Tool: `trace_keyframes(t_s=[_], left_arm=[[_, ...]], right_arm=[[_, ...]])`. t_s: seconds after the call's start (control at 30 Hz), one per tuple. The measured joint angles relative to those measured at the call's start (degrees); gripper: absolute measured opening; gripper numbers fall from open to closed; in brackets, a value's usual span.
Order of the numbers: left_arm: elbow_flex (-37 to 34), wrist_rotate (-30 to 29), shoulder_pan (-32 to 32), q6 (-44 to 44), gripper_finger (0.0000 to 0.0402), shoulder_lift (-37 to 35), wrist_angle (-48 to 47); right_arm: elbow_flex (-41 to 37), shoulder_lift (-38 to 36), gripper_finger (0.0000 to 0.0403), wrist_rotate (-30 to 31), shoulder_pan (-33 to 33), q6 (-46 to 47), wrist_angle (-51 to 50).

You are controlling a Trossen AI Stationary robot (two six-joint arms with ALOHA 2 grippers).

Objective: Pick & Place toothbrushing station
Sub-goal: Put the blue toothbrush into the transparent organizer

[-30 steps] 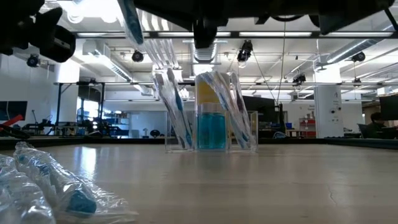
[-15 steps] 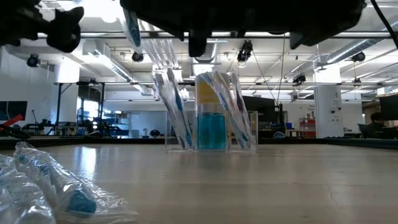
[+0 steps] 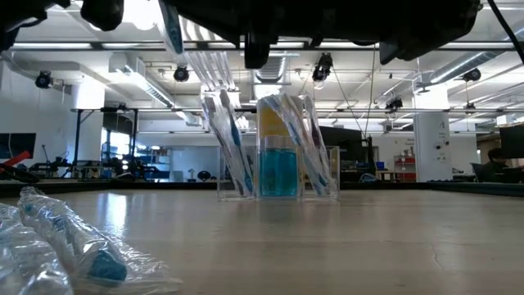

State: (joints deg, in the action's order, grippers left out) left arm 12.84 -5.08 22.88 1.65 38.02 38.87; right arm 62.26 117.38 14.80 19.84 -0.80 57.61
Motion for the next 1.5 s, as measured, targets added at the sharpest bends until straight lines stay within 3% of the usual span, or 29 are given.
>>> trace_keyframes(t_s=[0.43, 0.6, 0.8, 1.0, 1.27, 1.5], left_arm=[[1.01, 0.11, 0.06, 0.02, 0.0303, 21.04, 15.84], [3.86, 0.27, 0.06, 0.05, 0.0303, 24.64, 15.79], [6.95, 0.91, 0.08, 0.17, 0.0303, 27.55, 15.62], [8.0, -5.74, 0.07, -3.04, 0.0303, 28.68, 15.38], [8.9, -5.92, 0.08, -4.03, 0.0301, 29.01, 15.48], [8.62, -5.93, 0.08, -4.24, 0.0242, 28.49, 15.56]], right_arm=[[0.11, 0.0, 0.0023, 0.89, 0.68, -0.91, 3.45], [0.11, 0.0, 0.0023, 7.25, 1.03, -1.16, 3.45], [0.11, 0.09, 0.0024, 10.34, 1.11, -0.94, 2.53], [0.09, 0.09, 0.0024, 10.54, 1.31, -1.11, 2.05], [0.07, 0.11, 0.0024, 11.26, 1.31, -1.11, 1.24], [0.02, 0.11, 0.0024, 11.3, 1.29, -0.87, 1.08]])
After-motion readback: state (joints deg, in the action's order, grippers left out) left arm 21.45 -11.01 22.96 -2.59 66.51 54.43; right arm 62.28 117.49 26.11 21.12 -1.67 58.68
